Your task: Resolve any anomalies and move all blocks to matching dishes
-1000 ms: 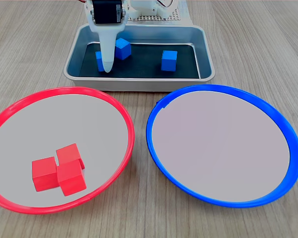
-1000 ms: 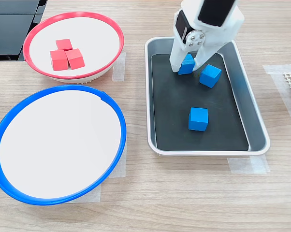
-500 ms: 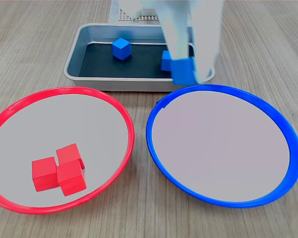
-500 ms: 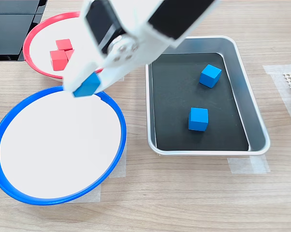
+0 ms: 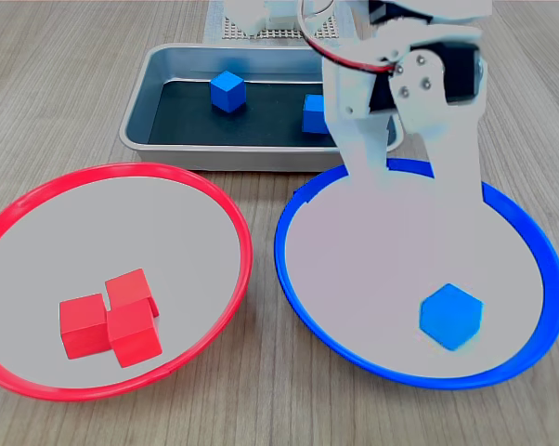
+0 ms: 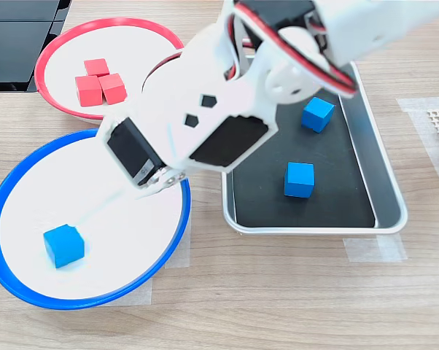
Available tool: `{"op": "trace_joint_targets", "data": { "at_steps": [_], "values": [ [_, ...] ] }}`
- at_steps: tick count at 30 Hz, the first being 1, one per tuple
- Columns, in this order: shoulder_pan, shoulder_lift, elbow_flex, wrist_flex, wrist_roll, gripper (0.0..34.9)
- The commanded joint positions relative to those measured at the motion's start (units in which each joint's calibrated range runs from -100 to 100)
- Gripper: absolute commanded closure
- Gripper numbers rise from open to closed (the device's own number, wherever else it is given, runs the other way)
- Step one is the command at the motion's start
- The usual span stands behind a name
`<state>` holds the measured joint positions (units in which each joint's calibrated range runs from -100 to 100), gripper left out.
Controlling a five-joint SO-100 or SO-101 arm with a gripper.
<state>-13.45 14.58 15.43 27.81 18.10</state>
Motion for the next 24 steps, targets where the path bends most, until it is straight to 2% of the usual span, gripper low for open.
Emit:
{"op": "trace_joint_targets", "data": {
  "at_steps": [1,2,3,4,6,9,12,17,24],
  "values": [
    [1.07,-11.04,-0.54,12.26,-0.83,17.6],
    [2.11,-14.19,-1.45,19.61,-1.17,17.6],
    [2.67,-15.73,-1.73,23.65,-1.17,17.6],
    [4.65,-20.76,-0.91,35.12,0.2,17.5],
    [6.25,-24.51,2.37,41.48,2.59,18.7],
    [8.79,-29.29,10.56,44.53,7.18,19.7],
    [10.2,-32.87,20.21,40.82,13.63,20.7],
    [8.79,-33.38,26.77,34.79,18.71,22.6],
    [6.25,-32.02,31.5,29.43,20.61,21.2]
  ]
}}
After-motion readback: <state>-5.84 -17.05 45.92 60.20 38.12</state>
